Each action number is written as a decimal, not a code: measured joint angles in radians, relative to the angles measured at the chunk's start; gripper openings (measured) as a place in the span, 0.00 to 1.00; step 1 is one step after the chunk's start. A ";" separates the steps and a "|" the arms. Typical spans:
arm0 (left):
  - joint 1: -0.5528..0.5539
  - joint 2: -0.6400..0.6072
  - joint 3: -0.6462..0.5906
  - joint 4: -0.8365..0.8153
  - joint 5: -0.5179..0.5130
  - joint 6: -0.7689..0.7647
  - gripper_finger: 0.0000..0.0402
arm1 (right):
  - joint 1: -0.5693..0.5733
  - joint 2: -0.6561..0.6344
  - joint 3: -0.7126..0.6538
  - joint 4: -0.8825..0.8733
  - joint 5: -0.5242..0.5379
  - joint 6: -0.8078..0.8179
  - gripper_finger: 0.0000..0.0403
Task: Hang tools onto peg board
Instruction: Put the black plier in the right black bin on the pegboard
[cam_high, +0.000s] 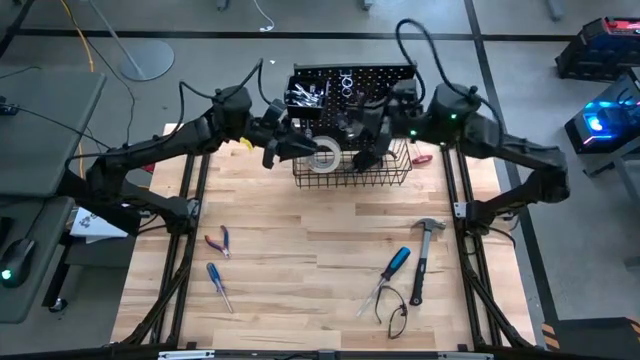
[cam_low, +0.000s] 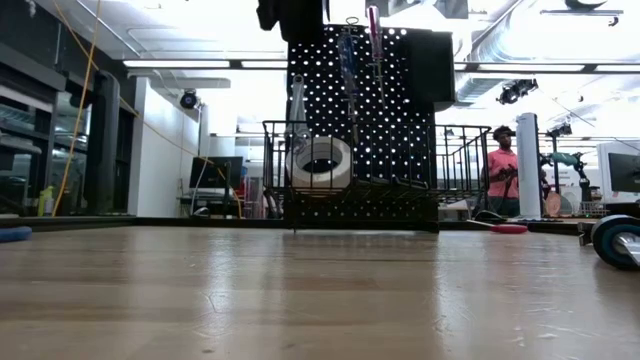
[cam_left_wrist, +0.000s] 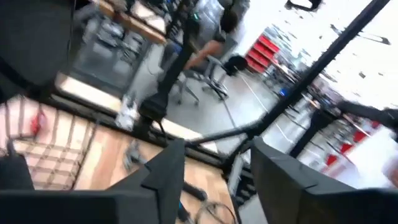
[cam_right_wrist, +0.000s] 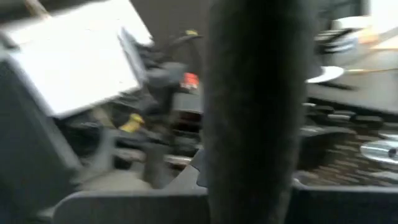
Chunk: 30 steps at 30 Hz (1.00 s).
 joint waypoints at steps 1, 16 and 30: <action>0.015 0.000 0.000 -0.014 0.035 0.001 0.43 | -0.007 -0.016 0.014 -0.055 0.041 -0.020 0.01; 0.100 -0.151 -0.002 -0.084 -0.110 0.269 0.47 | -0.279 -0.033 -0.024 -0.286 0.377 -0.036 0.01; 0.169 -0.256 -0.001 -0.090 -0.573 0.535 0.45 | -0.298 -0.032 -0.043 -0.493 0.349 0.038 0.09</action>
